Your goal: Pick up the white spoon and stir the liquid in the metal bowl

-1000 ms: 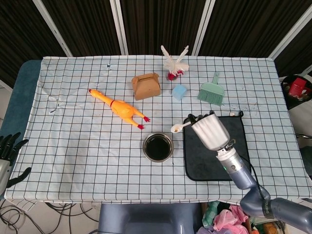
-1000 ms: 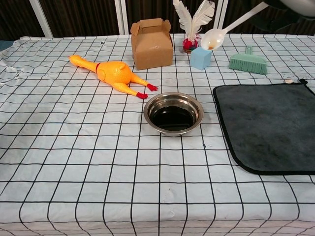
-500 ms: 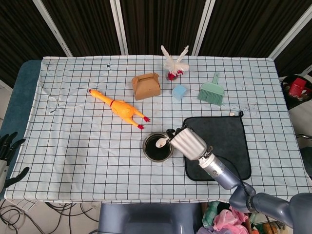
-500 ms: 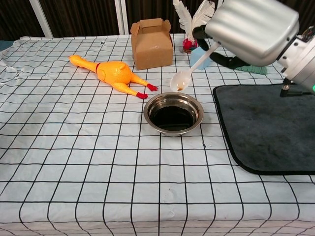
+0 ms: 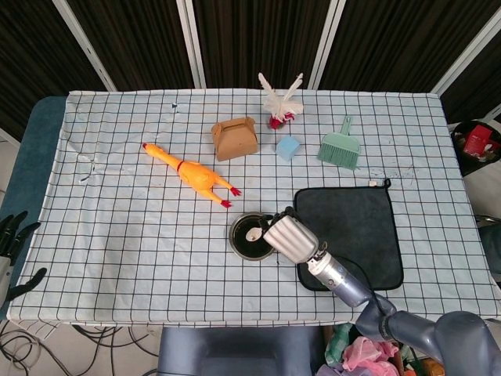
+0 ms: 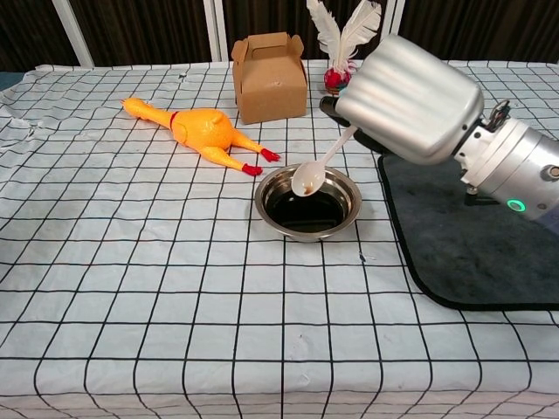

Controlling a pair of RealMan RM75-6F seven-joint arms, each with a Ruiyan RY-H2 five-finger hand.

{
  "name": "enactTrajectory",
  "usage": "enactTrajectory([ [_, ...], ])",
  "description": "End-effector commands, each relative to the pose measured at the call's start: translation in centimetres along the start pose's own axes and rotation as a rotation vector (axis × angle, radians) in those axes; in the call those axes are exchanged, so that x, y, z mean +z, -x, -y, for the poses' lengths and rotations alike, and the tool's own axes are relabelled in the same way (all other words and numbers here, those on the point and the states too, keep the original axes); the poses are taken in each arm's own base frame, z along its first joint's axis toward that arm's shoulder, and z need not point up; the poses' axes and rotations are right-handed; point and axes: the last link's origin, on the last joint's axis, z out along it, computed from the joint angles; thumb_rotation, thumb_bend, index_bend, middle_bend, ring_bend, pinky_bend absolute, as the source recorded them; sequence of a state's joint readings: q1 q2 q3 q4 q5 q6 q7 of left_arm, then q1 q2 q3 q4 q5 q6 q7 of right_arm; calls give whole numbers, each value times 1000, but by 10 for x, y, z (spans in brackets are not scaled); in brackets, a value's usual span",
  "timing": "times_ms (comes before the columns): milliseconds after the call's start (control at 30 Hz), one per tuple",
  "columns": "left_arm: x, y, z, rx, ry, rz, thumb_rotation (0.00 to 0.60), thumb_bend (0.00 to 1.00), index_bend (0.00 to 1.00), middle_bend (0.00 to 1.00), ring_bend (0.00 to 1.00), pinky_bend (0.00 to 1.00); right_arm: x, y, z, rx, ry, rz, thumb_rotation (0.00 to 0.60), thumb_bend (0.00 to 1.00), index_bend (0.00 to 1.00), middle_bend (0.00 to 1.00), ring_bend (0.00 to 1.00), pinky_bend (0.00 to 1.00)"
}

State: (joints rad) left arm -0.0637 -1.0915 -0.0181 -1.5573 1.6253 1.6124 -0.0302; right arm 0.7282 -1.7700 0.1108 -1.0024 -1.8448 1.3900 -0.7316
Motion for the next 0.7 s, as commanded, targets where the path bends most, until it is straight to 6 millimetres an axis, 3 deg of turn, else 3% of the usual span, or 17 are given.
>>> enactTrajectory([
  [33, 0, 0, 0, 0, -3, -1, 600, 211, 155, 33, 0, 0, -1, 3, 7, -9, 5, -18, 600, 377, 661, 899, 1000, 976],
  [700, 1, 1, 0, 6, -8, 3, 600, 211, 155, 33, 0, 0, -4, 21, 31, -38, -53, -50, 600, 376, 687, 907, 1000, 984],
])
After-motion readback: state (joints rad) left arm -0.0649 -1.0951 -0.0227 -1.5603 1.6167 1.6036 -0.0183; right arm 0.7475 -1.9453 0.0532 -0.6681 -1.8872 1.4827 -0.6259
